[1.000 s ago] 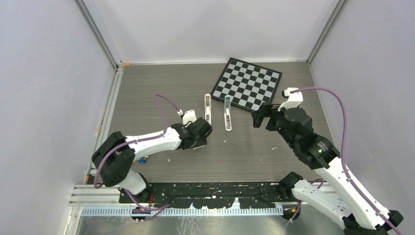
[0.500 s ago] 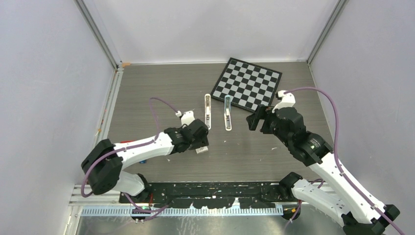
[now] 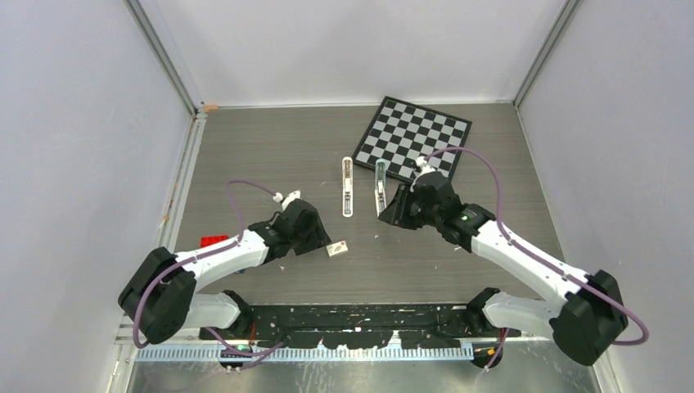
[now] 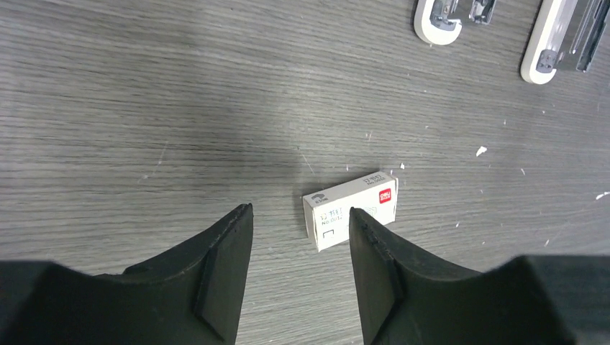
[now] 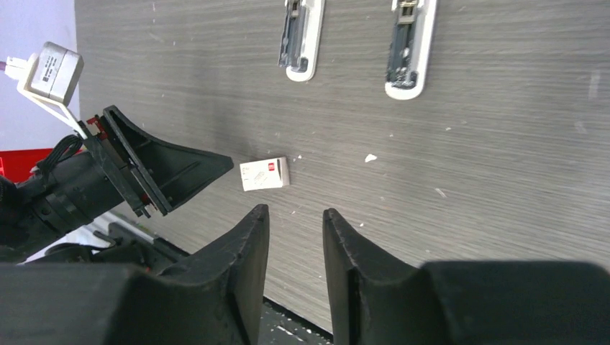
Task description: Load the staples into the stapler
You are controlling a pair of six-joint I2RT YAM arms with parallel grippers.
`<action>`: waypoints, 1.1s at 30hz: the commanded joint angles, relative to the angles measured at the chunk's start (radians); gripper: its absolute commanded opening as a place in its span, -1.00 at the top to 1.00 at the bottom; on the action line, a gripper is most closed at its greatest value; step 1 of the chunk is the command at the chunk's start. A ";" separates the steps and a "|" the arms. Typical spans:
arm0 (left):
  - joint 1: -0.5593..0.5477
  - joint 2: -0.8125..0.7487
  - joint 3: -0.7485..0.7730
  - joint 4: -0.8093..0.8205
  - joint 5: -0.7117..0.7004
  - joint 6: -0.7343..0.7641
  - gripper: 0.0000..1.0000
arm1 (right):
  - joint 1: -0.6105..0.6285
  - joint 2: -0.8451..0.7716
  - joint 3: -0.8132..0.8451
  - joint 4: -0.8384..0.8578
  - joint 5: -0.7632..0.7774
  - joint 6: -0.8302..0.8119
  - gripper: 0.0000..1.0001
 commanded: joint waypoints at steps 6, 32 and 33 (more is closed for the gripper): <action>0.012 -0.012 -0.034 0.137 0.073 0.044 0.00 | 0.073 0.224 -0.006 0.280 -0.127 0.090 0.32; 0.006 0.143 -0.017 0.202 0.170 0.080 0.30 | 0.092 0.243 -0.054 0.296 -0.050 0.046 0.55; 0.004 0.141 -0.016 0.202 0.169 0.082 0.30 | 0.092 0.240 -0.058 0.295 -0.050 0.045 0.55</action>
